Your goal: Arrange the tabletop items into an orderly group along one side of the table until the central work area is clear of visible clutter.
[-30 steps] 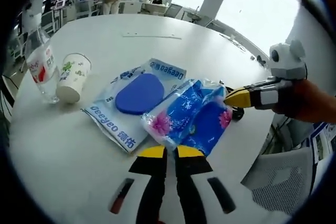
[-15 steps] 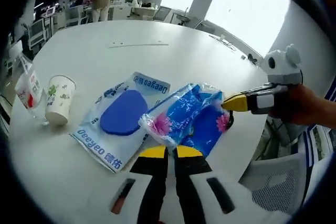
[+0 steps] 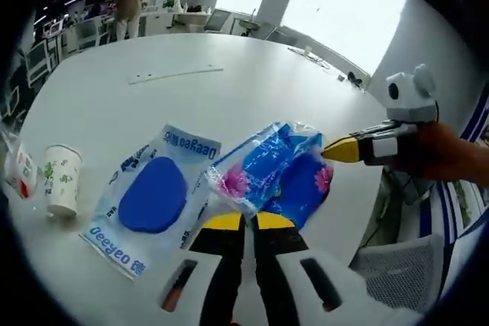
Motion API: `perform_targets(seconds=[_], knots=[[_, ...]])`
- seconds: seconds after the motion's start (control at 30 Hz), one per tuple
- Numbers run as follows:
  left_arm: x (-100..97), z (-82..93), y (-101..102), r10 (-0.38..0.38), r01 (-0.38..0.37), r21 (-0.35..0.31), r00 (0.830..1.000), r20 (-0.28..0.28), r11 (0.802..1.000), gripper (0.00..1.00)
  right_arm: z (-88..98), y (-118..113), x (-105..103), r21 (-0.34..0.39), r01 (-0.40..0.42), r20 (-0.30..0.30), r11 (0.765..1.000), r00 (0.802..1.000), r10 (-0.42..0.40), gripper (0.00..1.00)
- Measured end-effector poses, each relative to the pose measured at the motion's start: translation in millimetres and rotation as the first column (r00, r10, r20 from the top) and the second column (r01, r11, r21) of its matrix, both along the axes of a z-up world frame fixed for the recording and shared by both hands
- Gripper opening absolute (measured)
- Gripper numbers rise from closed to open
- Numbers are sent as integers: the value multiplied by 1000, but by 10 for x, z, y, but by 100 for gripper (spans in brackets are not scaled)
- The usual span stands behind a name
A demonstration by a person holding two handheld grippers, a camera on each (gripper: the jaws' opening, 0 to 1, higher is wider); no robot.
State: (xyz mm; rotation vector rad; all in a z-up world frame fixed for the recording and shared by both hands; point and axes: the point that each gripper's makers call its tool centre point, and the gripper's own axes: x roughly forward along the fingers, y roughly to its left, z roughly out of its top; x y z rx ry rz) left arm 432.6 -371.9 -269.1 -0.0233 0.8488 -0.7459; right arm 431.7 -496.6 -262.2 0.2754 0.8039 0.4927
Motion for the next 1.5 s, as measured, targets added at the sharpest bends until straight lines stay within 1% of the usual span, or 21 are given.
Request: perform_targets(seconds=[0.13,0.3,0.57,0.7,0.83,0.9,1.27,1.4,1.5], knots=[[27,-1,-85,-9,9,-7,1000,-5,1000,1,9,-76,17,-10,-2,3,1000,1000,2,0],[80,10,-193,-21,21,-20,1000,-7,1000,1,5,-197,69,-6,12,1,1000,1000,-12,0],[146,24,-326,-36,36,-25,999,-2,999,1,3,-307,104,-6,30,2,1000,1000,-30,0],[221,45,-376,-27,27,-35,1000,2,999,1,20,-386,144,1,39,5,999,999,-39,0],[306,114,-455,-4,5,-56,1000,12,998,0,41,-441,188,-1,42,10,999,999,-42,0],[356,138,-499,-1,2,-61,1000,22,998,0,43,-478,221,-4,43,13,999,999,-43,0],[551,224,-702,4,-1,-79,999,41,997,0,130,-701,412,-6,59,33,998,998,-59,0],[616,225,-784,2,1,-63,999,45,998,0,156,-759,480,-11,59,39,998,998,-58,0],[702,272,-859,-23,25,-32,997,77,999,0,142,-813,536,-19,60,40,998,997,-59,0]])
